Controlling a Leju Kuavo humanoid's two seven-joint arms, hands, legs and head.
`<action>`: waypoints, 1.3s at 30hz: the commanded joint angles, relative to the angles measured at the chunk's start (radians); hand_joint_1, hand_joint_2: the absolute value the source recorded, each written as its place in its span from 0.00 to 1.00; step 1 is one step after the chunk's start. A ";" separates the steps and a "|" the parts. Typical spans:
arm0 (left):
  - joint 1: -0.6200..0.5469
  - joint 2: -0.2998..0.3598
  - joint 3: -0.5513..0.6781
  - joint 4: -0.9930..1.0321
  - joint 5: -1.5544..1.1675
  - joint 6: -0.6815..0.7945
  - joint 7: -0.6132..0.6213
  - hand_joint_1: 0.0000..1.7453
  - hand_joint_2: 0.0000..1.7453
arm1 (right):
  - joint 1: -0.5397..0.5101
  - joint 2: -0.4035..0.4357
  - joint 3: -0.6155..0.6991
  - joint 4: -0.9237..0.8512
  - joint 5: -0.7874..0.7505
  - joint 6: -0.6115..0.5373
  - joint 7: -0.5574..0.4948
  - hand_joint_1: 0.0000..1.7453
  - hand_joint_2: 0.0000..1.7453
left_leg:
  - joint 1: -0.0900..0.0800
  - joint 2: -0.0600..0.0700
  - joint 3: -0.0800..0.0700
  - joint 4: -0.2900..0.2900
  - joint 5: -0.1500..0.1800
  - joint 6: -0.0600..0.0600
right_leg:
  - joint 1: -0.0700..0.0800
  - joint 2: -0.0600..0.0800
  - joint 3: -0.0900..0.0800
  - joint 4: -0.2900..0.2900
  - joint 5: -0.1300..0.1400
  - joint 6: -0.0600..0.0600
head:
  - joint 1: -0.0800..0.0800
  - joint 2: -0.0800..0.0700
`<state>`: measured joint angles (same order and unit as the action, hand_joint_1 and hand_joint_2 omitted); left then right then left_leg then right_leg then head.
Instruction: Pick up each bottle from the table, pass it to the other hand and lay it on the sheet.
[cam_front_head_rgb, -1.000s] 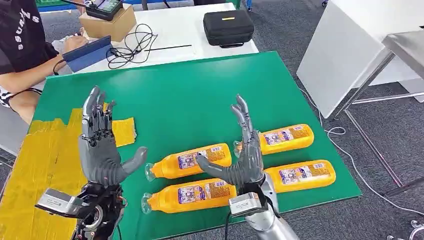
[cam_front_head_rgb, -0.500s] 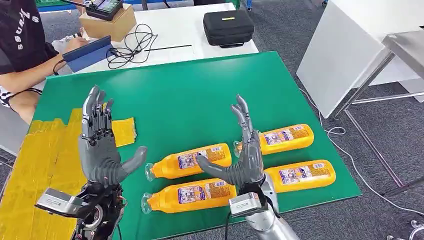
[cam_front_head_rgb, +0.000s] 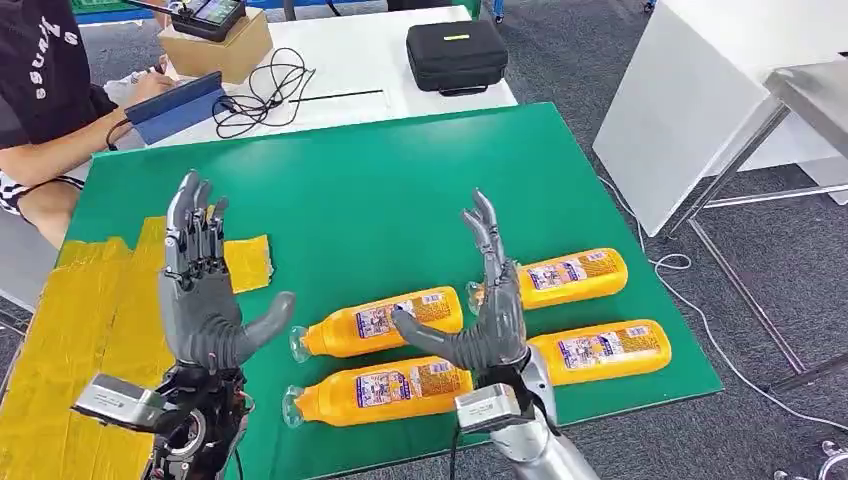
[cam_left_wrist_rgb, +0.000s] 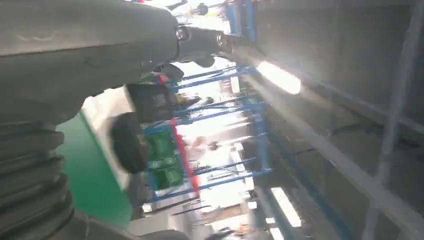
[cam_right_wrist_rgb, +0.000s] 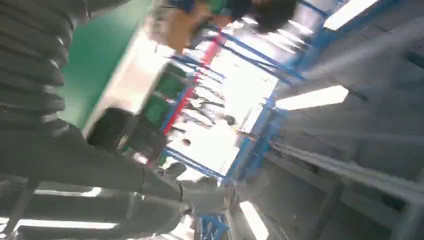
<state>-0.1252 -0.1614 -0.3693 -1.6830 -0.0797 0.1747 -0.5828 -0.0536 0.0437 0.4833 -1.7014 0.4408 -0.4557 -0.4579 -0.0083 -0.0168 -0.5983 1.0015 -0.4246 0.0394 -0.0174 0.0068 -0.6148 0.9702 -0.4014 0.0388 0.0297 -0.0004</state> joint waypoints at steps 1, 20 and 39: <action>-0.004 0.000 0.099 0.271 -0.010 -0.070 -0.079 0.00 1.00 | 0.233 -0.174 -0.723 -0.114 -0.012 0.429 -0.021 0.00 1.00 | 0.000 -0.014 0.006 -0.001 -0.002 0.003 | 0.000 -0.014 0.014 -0.003 -0.006 0.004 | 0.001 0.000; -0.021 -0.001 0.093 0.254 -0.019 -0.068 -0.041 0.00 1.00 | 0.295 -0.165 -0.667 -0.225 0.023 0.383 0.062 0.00 1.00 | -0.003 -0.006 0.004 0.001 -0.005 0.006 | -0.003 -0.009 0.013 -0.001 -0.005 0.005 | 0.003 0.000; -0.053 -0.003 0.155 0.290 0.009 -0.085 -0.031 0.00 1.00 | 0.304 -0.483 -0.797 -0.210 0.375 0.647 0.137 0.00 1.00 | -0.005 -0.003 0.002 0.001 -0.004 0.008 | -0.005 -0.006 0.010 -0.001 -0.004 0.006 | 0.003 0.000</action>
<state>-0.1091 -0.1667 -0.2701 -1.4828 -0.0931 0.1095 -0.6283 0.2737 -0.2383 -0.2174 -1.9600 0.8084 0.0238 -0.3368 -0.0139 -0.0219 -0.5986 1.0021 -0.4269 0.0489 -0.0234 -0.0007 -0.6065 0.9693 -0.4046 0.0464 0.0324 -0.0004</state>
